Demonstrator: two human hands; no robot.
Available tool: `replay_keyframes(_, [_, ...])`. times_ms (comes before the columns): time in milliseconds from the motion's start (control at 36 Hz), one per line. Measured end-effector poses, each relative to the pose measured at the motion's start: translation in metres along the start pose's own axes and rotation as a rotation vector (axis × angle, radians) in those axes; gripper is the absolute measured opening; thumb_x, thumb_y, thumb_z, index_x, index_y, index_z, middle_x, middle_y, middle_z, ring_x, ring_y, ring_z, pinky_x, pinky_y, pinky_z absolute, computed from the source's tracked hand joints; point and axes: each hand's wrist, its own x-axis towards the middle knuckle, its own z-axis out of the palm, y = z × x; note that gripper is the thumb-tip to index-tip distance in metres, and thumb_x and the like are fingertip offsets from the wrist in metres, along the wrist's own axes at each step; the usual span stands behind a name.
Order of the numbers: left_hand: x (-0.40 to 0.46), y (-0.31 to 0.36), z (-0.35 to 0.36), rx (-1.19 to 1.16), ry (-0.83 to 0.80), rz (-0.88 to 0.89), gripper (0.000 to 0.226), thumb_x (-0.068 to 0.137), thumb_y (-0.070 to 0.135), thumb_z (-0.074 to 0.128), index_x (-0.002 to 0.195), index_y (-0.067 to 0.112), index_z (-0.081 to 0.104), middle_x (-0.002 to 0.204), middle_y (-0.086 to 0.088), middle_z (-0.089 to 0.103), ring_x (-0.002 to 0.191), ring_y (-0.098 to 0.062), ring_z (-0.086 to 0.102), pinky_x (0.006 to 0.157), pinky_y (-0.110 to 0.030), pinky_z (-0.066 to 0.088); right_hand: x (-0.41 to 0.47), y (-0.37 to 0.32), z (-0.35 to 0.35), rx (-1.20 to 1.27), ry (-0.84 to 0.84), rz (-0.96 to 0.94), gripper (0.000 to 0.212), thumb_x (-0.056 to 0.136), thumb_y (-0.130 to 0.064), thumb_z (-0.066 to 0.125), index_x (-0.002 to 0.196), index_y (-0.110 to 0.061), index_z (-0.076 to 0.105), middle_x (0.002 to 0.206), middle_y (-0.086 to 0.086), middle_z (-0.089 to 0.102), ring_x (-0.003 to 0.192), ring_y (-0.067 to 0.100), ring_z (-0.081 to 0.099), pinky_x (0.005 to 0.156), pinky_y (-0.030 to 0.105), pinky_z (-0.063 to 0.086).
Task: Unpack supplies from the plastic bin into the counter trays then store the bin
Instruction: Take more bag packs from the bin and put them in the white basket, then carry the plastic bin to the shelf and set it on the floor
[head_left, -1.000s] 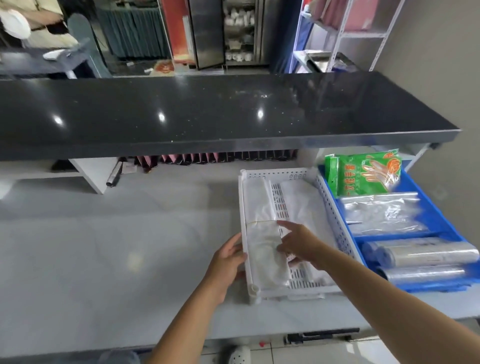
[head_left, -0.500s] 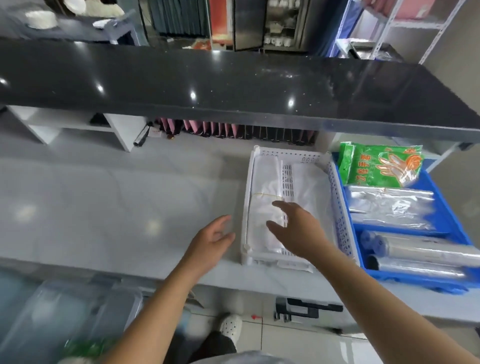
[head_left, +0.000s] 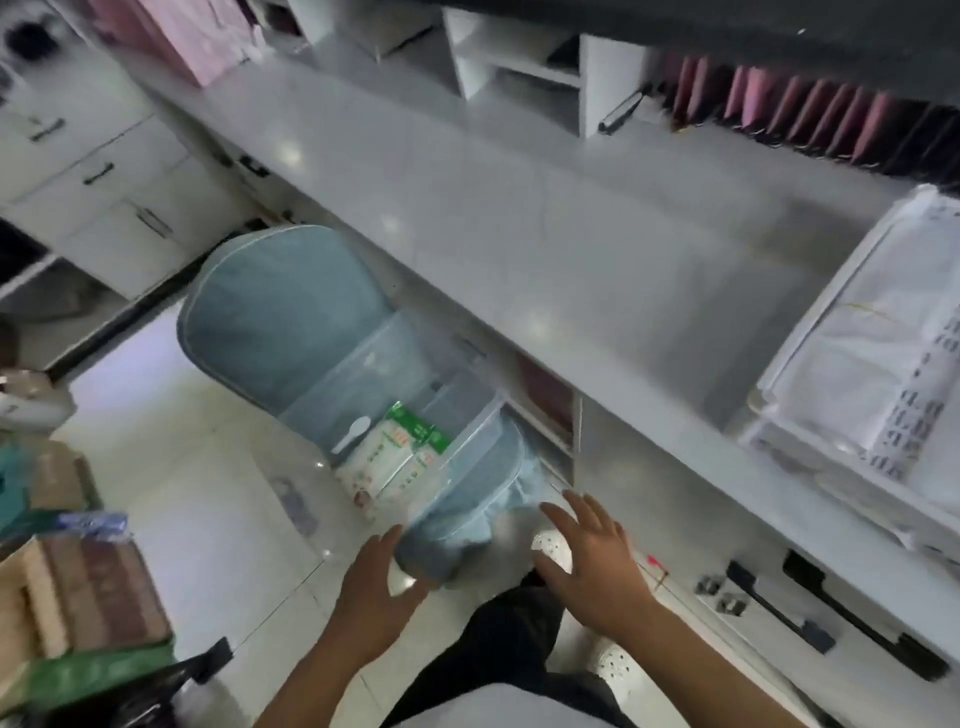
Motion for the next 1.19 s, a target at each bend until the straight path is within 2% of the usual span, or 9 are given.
replay_keyframes(139, [-0.010,-0.068,-0.010,-0.180,0.018,-0.279,0.078,0.091,0.036,0.068,0.155,0.024,0.024,0.161,-0.006,0.027,0.146,-0.023,0.029,0.118,-0.035,0.024,0.014,0.006,0.041,-0.083,-0.224,0.074,0.066,0.092,-0.060,0.043,0.152,-0.038,0.025,0.165,-0.004,0.015,0.151,0.019,0.013,0.120,0.044,0.015])
replay_keyframes(278, [0.017,-0.107,-0.018,-0.402,0.023,-0.441,0.074,0.092,0.031,0.069,0.154,0.022,0.029,0.158,-0.011,0.033,0.139,-0.026,0.039,0.103,-0.031,0.036,0.029,-0.006,0.045,-0.154,-0.296,0.119,0.066,0.094,-0.057,0.045,0.153,-0.033,0.025,0.164,0.000,0.019,0.149,0.021,0.020,0.120,0.042,0.020])
replay_keyframes(333, [0.037,-0.120,-0.026,-0.460,0.040,-0.486,0.072,0.092,0.027,0.068,0.153,0.018,0.031,0.156,-0.013,0.036,0.137,-0.029,0.042,0.105,-0.034,0.037,0.038,-0.014,0.044,-0.173,-0.305,0.135,0.065,0.095,-0.054,0.046,0.153,-0.031,0.027,0.163,0.001,0.022,0.148,0.022,0.023,0.119,0.042,0.023])
replay_keyframes(472, [0.094,-0.134,-0.054,-0.553,0.137,-0.464,0.061,0.092,0.019,0.066,0.146,0.012,0.041,0.144,-0.018,0.049,0.114,-0.029,0.052,0.091,-0.033,0.041,0.064,-0.036,0.048,-0.229,-0.312,0.198,0.061,0.096,-0.050,0.047,0.151,-0.029,0.030,0.160,-0.003,0.030,0.144,0.020,0.031,0.117,0.038,0.028])
replay_keyframes(611, [0.154,-0.144,-0.089,-0.718,0.183,-0.466,0.069,0.090,0.010,0.064,0.152,0.012,0.033,0.150,-0.016,0.046,0.130,-0.036,0.048,0.107,-0.044,0.042,0.077,-0.054,0.054,-0.186,-0.322,0.325,0.059,0.095,-0.044,0.055,0.148,-0.027,0.036,0.157,-0.002,0.035,0.139,0.020,0.039,0.114,0.037,0.031])
replay_keyframes(778, [0.209,-0.161,-0.115,-0.885,0.345,-0.565,0.070,0.087,0.005,0.065,0.151,0.012,0.035,0.146,-0.019,0.046,0.118,-0.038,0.055,0.092,-0.041,0.051,0.098,-0.077,0.058,-0.131,-0.250,0.406,0.053,0.093,-0.038,0.060,0.142,-0.025,0.046,0.150,0.000,0.043,0.130,0.020,0.047,0.109,0.035,0.034])
replay_keyframes(944, [0.232,-0.180,-0.123,-0.980,0.224,-0.574,0.076,0.090,0.001,0.064,0.155,0.013,0.028,0.154,-0.015,0.040,0.109,-0.032,0.057,0.093,-0.043,0.051,0.115,-0.104,0.059,-0.112,-0.255,0.409,0.052,0.093,-0.034,0.061,0.142,-0.025,0.046,0.150,0.000,0.042,0.134,0.019,0.043,0.109,0.032,0.032])
replay_keyframes(1000, [0.235,-0.190,-0.121,-0.979,0.204,-0.570,0.078,0.090,-0.001,0.065,0.156,0.015,0.027,0.156,-0.013,0.039,0.120,-0.034,0.056,0.100,-0.049,0.051,0.125,-0.111,0.058,-0.113,-0.256,0.398,0.051,0.093,-0.033,0.062,0.141,-0.025,0.047,0.149,-0.001,0.043,0.134,0.018,0.043,0.109,0.031,0.032])
replay_keyframes(1194, [0.232,-0.212,-0.115,-1.057,0.204,-0.566,0.079,0.085,-0.011,0.065,0.151,0.026,0.039,0.144,-0.012,0.051,0.110,-0.034,0.062,0.095,-0.051,0.054,0.186,-0.134,0.059,-0.082,-0.286,0.383,0.050,0.091,-0.033,0.063,0.139,-0.024,0.050,0.147,0.002,0.047,0.132,0.021,0.046,0.110,0.036,0.036])
